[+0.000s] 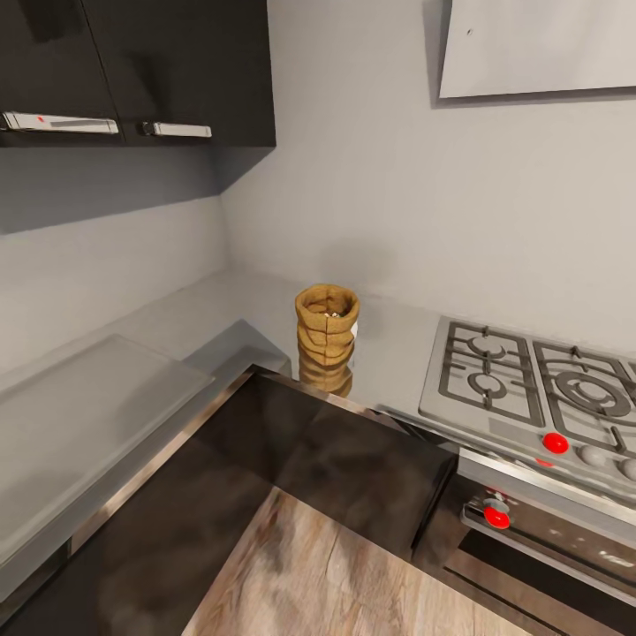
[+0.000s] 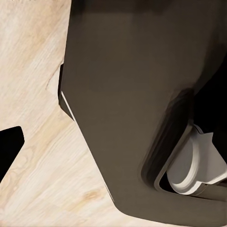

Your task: In the kitchen, take the popcorn bag from the countertop, put it into the microwave, and heat it until the popcorn is cooked so the cooked popcorn ends up inside the bag.

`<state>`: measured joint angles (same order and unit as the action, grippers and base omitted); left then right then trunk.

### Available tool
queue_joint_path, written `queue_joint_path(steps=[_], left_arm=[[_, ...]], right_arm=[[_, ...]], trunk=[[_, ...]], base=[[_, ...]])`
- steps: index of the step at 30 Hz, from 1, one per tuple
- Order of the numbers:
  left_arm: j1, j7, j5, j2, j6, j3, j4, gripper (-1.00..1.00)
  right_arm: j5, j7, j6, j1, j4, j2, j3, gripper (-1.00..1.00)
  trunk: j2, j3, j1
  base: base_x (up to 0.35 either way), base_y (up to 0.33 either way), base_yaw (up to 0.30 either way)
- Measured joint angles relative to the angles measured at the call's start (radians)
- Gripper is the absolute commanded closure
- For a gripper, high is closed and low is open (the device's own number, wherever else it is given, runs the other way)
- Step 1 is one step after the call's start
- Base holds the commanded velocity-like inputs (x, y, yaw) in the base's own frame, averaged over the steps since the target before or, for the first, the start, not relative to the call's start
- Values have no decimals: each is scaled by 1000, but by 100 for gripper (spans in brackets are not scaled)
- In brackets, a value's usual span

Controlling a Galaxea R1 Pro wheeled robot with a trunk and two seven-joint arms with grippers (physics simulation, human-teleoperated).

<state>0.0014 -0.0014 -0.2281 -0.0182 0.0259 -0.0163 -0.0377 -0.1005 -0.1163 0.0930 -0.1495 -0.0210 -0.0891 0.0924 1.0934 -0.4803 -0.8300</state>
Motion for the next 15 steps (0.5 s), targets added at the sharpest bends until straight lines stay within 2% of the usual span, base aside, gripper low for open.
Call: queue_joint_path(steps=[2, 5, 8, 11, 15], left_arm=[[0, 0, 0, 0, 1, -1, 0, -100], [0, 0, 0, -1, 1, -2, 0, -100], [0, 0, 0, -1, 1, -3, 0, -100], [0, 0, -1, 0, 1, -4, 0, -100], [0, 0, -4, 0, 1, -4, 0, -100]], right_arm=[[-5, -4, -1, -1, 48, 7, -2, -100], [-42, -5, -3, -1, 150, 10, -18, -100], [-56, -5, -9, -1, 228, 12, -24, -100], [-67, -3, -98, -1, 357, 13, -27, -100], [-76, -3, -310, -1, 591, 43, -27, -100]], trunk=[[0, 0, 0], [0, 0, 0], [0, 0, 0], [0, 0, 0], [0, 0, 0]], base=[[0, 0, 0], [0, 0, 0], [0, 0, 0], [0, 0, 0], [0, 0, 0]])
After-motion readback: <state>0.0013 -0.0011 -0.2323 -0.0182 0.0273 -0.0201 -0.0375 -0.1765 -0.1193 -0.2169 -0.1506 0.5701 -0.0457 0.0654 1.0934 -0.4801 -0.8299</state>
